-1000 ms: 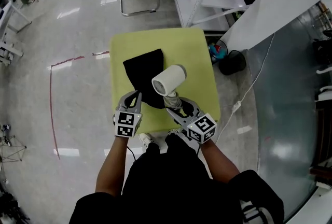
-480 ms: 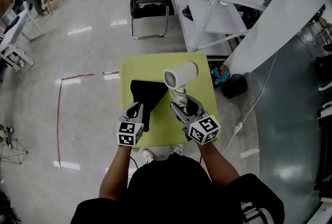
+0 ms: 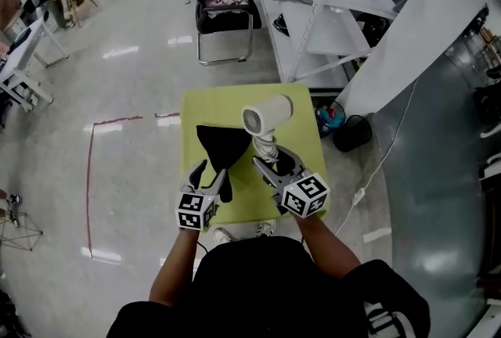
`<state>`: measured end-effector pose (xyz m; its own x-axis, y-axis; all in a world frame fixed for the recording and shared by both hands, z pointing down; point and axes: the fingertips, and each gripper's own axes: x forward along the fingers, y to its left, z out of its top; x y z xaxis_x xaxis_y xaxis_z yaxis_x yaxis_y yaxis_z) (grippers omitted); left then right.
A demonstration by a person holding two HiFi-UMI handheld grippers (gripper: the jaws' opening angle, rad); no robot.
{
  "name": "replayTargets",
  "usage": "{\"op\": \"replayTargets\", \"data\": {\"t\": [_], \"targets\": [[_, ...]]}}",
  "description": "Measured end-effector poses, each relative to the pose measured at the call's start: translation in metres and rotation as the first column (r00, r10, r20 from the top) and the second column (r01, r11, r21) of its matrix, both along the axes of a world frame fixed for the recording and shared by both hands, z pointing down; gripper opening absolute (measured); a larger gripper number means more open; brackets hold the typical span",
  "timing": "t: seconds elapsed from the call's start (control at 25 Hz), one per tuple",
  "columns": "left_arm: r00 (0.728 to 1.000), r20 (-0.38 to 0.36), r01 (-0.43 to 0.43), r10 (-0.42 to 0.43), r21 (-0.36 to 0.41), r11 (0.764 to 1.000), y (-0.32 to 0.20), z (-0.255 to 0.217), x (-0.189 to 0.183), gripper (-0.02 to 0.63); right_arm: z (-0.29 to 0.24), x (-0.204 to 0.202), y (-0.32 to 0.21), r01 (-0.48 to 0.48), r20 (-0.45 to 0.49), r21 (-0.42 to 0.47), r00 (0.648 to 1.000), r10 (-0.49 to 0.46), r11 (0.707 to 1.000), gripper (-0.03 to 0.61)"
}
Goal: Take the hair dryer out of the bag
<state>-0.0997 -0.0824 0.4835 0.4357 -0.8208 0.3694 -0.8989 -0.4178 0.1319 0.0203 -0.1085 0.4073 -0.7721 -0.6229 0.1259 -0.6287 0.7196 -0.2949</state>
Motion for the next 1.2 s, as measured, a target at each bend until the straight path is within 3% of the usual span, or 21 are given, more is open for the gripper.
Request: {"op": "replayTargets", "data": {"t": [0.12, 0.2, 0.52, 0.68, 0.84, 1.04, 1.12, 1.2], "targets": [[0.991, -0.135, -0.003, 0.001, -0.01, 1.0, 0.005, -0.008, 0.003, 0.221, -0.001, 0.001, 0.0, 0.007, 0.008, -0.001, 1.0, -0.007, 1.0, 0.224], [0.984, -0.177, -0.001, -0.008, -0.05, 0.999, 0.007, -0.001, 0.005, 0.221, -0.001, 0.002, -0.001, 0.008, 0.009, -0.003, 1.0, -0.008, 1.0, 0.224], [0.999, -0.007, -0.035, 0.034, -0.086, 0.996, 0.018, 0.019, 0.014, 0.221, -0.001, 0.002, -0.006, 0.016, 0.004, -0.004, 1.0, -0.016, 1.0, 0.224], [0.997, 0.017, -0.075, 0.079, -0.144, 0.987, 0.033, 0.029, 0.022, 0.218, 0.006, 0.003, -0.004, 0.017, -0.013, -0.014, 1.0, -0.017, 1.0, 0.224], [0.987, 0.045, -0.139, 0.155, -0.248, 0.959, 0.057, 0.053, 0.028, 0.218, 0.011, 0.001, -0.002, 0.022, -0.013, -0.04, 1.0, -0.023, 0.999, 0.224], [0.982, 0.047, -0.159, 0.183, -0.318, 0.935, 0.082, 0.074, 0.028, 0.219, 0.023, -0.002, -0.001, 0.028, -0.018, -0.067, 0.999, -0.03, 0.997, 0.224], [0.987, 0.051, -0.132, 0.154, -0.3, 0.945, 0.082, 0.073, 0.022, 0.219, 0.026, -0.003, -0.001, 0.03, -0.017, -0.071, 0.999, -0.031, 0.997, 0.224], [0.996, 0.053, -0.062, 0.076, -0.235, 0.97, 0.075, 0.061, 0.009, 0.209, 0.028, -0.005, 0.0, 0.03, -0.021, -0.069, 0.999, -0.031, 0.997, 0.224]]}}
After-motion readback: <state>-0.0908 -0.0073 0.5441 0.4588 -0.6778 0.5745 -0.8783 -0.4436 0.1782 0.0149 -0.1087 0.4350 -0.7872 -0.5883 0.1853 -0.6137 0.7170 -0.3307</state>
